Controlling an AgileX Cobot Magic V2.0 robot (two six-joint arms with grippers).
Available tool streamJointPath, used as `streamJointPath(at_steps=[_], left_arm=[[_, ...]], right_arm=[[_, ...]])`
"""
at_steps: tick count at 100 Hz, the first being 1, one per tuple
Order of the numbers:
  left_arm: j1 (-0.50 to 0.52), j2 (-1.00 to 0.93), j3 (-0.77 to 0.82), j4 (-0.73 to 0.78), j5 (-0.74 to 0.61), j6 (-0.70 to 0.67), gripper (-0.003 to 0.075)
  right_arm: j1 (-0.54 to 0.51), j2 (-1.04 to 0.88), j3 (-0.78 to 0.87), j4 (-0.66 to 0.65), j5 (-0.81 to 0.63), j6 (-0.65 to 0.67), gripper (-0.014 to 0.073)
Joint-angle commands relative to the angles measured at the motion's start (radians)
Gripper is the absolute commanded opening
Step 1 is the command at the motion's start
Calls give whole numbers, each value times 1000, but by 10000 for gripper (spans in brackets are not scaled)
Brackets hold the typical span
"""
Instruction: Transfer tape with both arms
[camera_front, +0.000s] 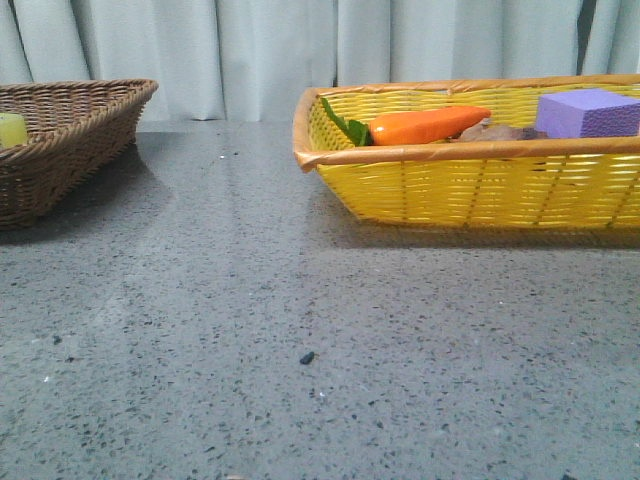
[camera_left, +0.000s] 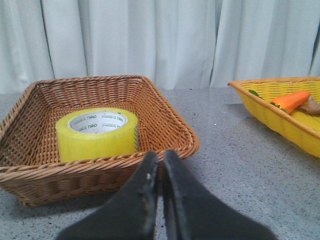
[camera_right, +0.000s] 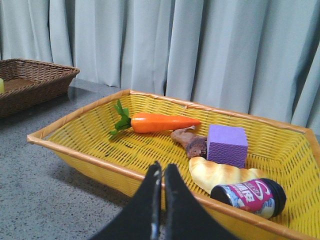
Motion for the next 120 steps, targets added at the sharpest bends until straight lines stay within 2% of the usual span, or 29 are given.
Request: streamJointPath(at_steps=[1,67,86,93,105,112,120], left_arm=[[0,4,-27,-30,-81,-1,-20],[0,4,-27,-55,-81,-1,-20],[0,4,22,-55,-91,-1,-20],[0,4,50,-37,-132,-1,-20],[2,4,97,95,-264,-8,-21],[19,4,124,171,-346,-106,-20],[55,2,151,231,-372,-224,-20]], right_arm=[[-7,-19,-24,-32,-60,2,-56],[-7,-19,-24,-32,-54,2,-56],[-7,-19,-24,-32,-54,2,-56],[-7,-19,-24,-32,-54,2,-56],[-7,-19,-24,-32,-54,2,-56],[-7,-19,-24,-32,-54,2,-56],[-7,-19,-24,-32,-54,2,-56]])
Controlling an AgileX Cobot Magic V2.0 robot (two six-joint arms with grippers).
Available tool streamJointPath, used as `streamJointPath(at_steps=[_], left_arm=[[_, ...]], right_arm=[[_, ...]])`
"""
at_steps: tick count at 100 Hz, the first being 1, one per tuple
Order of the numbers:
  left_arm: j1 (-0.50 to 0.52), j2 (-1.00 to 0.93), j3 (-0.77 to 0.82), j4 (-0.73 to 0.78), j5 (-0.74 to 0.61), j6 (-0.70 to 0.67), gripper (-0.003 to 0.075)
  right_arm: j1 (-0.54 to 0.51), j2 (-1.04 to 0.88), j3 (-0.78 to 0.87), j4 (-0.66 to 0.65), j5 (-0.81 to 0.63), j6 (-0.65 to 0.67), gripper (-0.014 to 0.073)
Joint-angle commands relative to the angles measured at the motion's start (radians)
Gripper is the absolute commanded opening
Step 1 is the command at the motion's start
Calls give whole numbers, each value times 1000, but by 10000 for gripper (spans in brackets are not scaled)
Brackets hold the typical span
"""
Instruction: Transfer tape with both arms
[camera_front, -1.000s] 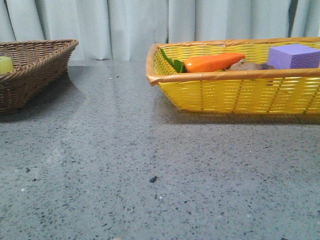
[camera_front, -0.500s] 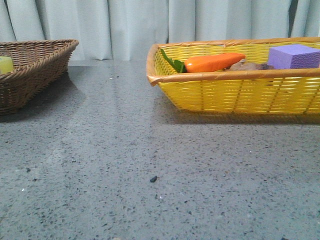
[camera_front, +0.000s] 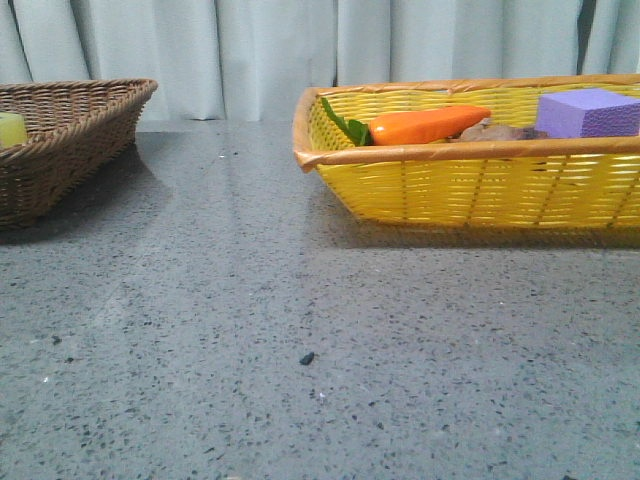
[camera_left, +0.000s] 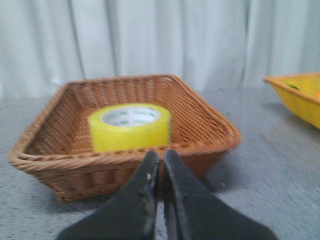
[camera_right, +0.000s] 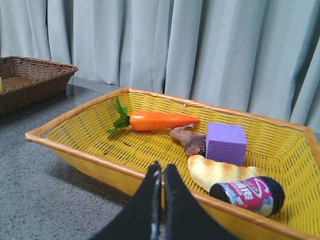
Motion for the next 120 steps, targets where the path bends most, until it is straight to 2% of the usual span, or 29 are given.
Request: streamJointPath(at_steps=[1,16,20,46,120], left_arm=[[36,-1,2,65,-134,-120,-20],[104,-31,77,77,-150,-135,-20],[113,-31,74,80,-79,-135,-20],[112,-31,74,99,175,-156,-20],[112,-29,74,95,175,-154,-20]], right_arm=[[-7,-19,-24,-31,-62,2,-56],[-7,-19,-24,-31,-62,2,-56],[-7,-19,-24,-31,-62,2,-56],[-7,-19,-24,-31,-62,2,-56],[-7,-19,-24,-31,-62,2,-56]])
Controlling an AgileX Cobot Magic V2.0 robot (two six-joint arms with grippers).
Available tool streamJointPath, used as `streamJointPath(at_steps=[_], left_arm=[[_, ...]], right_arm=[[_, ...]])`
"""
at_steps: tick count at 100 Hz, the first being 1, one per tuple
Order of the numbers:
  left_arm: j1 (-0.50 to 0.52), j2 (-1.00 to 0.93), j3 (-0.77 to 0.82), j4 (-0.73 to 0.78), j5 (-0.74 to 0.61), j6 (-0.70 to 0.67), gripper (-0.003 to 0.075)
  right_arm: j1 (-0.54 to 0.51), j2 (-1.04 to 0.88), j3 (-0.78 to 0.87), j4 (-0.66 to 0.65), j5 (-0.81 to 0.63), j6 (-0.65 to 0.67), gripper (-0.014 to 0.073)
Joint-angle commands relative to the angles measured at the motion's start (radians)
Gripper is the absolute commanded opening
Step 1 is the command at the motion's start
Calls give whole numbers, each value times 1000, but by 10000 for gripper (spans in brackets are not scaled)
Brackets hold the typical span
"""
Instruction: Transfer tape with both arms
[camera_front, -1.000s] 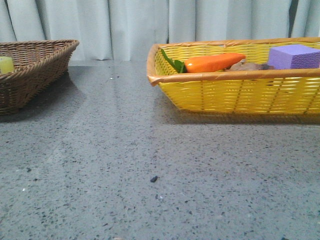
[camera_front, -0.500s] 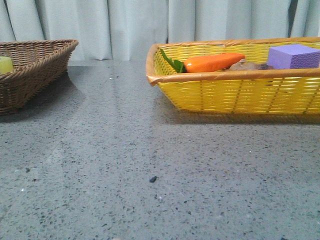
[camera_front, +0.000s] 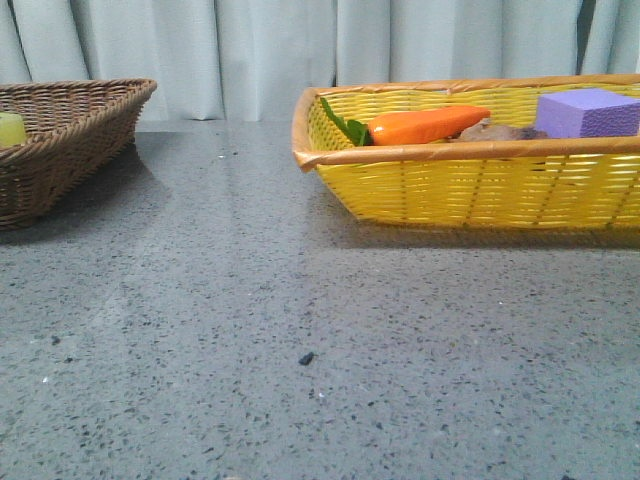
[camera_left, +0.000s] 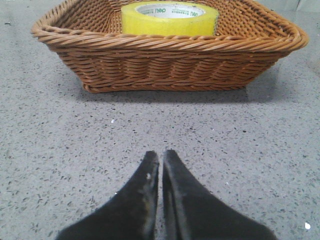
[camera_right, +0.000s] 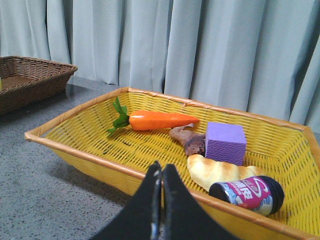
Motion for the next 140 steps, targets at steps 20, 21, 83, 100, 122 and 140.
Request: streamJointPath(at_steps=[20,21,83,100,122,140], left_arm=[[1,-29,10,-7,-48,-12,-20],[1,-29,10,-7,-48,-12,-20],[1,-29,10,-7,-48,-12,-20],[1,-29,10,-7,-48,-12,-21],[1,-29,10,-7,-48,-12,-21],[1,-29,10,-7,-48,-12,-20]], right_arm=[[-7,-19,-25,-31,-64,2,-56],[-7,-19,-25,-31,-64,2,-56],[-53,-19,-25,-33,-76,2,-56],[-161,-19,-3,104,-245,-113,-56],[-349,-19,106,500,-561,-408,-56],[-452,-19,190,532,-604,-411,-56]])
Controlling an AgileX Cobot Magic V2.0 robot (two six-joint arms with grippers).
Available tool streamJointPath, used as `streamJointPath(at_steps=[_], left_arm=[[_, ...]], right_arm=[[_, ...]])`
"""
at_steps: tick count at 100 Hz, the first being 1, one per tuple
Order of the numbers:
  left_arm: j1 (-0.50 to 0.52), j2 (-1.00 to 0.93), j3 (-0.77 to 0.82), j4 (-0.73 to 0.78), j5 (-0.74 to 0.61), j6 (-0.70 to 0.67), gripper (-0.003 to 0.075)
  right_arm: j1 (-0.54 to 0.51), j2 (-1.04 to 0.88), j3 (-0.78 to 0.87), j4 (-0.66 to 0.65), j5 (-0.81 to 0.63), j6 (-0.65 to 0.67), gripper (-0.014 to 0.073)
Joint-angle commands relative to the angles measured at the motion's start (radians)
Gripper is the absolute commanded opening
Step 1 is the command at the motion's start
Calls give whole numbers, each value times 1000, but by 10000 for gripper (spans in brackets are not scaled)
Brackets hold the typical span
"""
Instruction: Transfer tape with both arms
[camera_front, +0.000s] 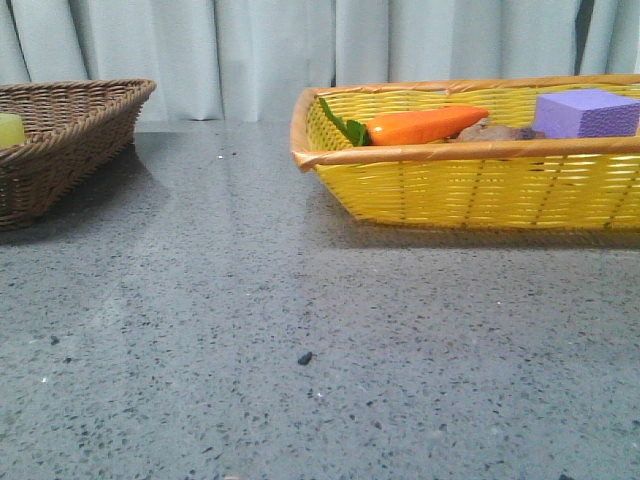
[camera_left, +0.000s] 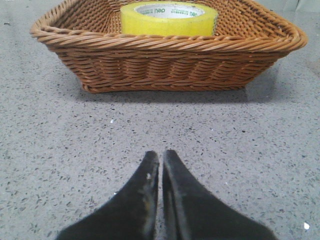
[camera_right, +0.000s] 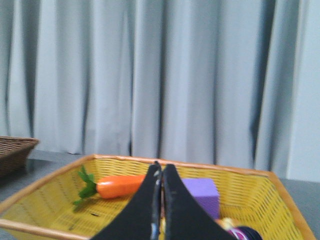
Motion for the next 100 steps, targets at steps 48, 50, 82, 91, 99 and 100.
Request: streamJointPath(at_steps=[48,50,82,91,99,100], left_arm=[[1,-29,10,-7,-48,-12,-21],[1,-29,10,-7,-48,-12,-21],[1,-29,10,-7,-48,-12,-20],[1,-29,10,-7,-48,-12,-20],[1,-29,10,-7,-48,-12,-20],[1,-29,10,-7,-48,-12,-21]], right_arm=[[-164,-19,175,77,110,51,-56],[-164,-19,175,77,142,51,-56],[-164,-19,175,77,322,51,-56],[-164,-19,175,77,349,51,-56],[-164,-19,175,77,349,51,-56],[-164,-19,175,77,349,51,-56]])
